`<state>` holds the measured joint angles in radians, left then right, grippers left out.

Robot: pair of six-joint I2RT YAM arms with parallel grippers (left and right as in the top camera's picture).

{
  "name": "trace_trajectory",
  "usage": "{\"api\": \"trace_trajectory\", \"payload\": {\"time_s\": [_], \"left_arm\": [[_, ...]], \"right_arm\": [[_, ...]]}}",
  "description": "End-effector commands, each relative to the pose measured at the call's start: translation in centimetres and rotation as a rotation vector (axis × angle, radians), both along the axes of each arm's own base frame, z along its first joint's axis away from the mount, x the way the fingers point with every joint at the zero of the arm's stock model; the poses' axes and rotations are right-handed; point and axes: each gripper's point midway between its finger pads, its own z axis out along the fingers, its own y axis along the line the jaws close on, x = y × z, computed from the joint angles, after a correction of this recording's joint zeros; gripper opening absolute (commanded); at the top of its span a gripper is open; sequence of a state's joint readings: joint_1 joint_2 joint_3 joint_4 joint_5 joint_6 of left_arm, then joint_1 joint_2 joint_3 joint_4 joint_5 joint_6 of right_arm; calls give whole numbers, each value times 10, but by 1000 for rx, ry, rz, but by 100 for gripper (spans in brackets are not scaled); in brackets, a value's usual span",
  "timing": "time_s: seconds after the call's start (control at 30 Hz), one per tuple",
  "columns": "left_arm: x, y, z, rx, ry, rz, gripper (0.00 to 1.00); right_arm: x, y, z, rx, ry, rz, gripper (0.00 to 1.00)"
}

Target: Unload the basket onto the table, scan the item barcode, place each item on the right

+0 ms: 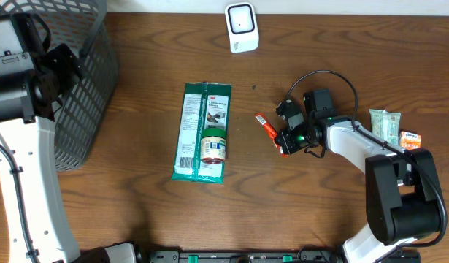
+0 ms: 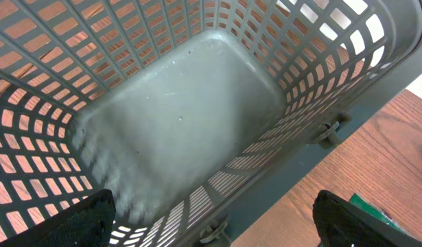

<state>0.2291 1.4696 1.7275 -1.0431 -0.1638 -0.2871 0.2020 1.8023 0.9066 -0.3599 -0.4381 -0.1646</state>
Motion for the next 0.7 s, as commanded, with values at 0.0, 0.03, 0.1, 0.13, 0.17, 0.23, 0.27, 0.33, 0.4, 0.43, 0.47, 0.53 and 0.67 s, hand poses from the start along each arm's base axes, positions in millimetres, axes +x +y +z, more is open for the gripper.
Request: {"api": "trace_trajectory", "payload": {"time_s": [0.0,0.03,0.1,0.13,0.17,0.23,0.27,0.33,0.4,0.43,0.47,0.53,0.67], "left_arm": [[-1,4,2,16,1,7,93],[-1,4,2,16,1,7,92],[-1,4,2,16,1,7,93],[-1,4,2,16,1,7,93],[-1,4,2,16,1,7,92],[-1,4,2,16,1,7,92],[-1,4,2,16,1,7,93],[-1,4,2,16,1,7,92],[-1,4,2,16,1,7,92],[-1,4,2,16,1,7,92],[-1,4,2,16,1,7,92],[-1,4,2,16,1,6,92],[-1,4,2,16,1,7,93]], "right_arm": [[-12,-7,-19,-27,61,-19,1],[-12,-7,-19,-27,61,-19,1],[-12,-7,-19,-27,61,-19,1],[-12,-7,-19,-27,60,-19,1],[-11,-7,-19,-26,58,-19,1],[-11,-6,-18,-25,55,-19,3],[-11,-6,-18,-25,54,-19,4],[-11,-5,-18,-18,55,-17,4],[-10,-5,-17,-14,53,-18,1],[-9,-4,-17,-11,53,-26,1],[-8,-4,-17,-7,56,-40,1],[-4,-4,-15,10,77,-107,1],[2,-4,-3,11,88,-150,1]]}}
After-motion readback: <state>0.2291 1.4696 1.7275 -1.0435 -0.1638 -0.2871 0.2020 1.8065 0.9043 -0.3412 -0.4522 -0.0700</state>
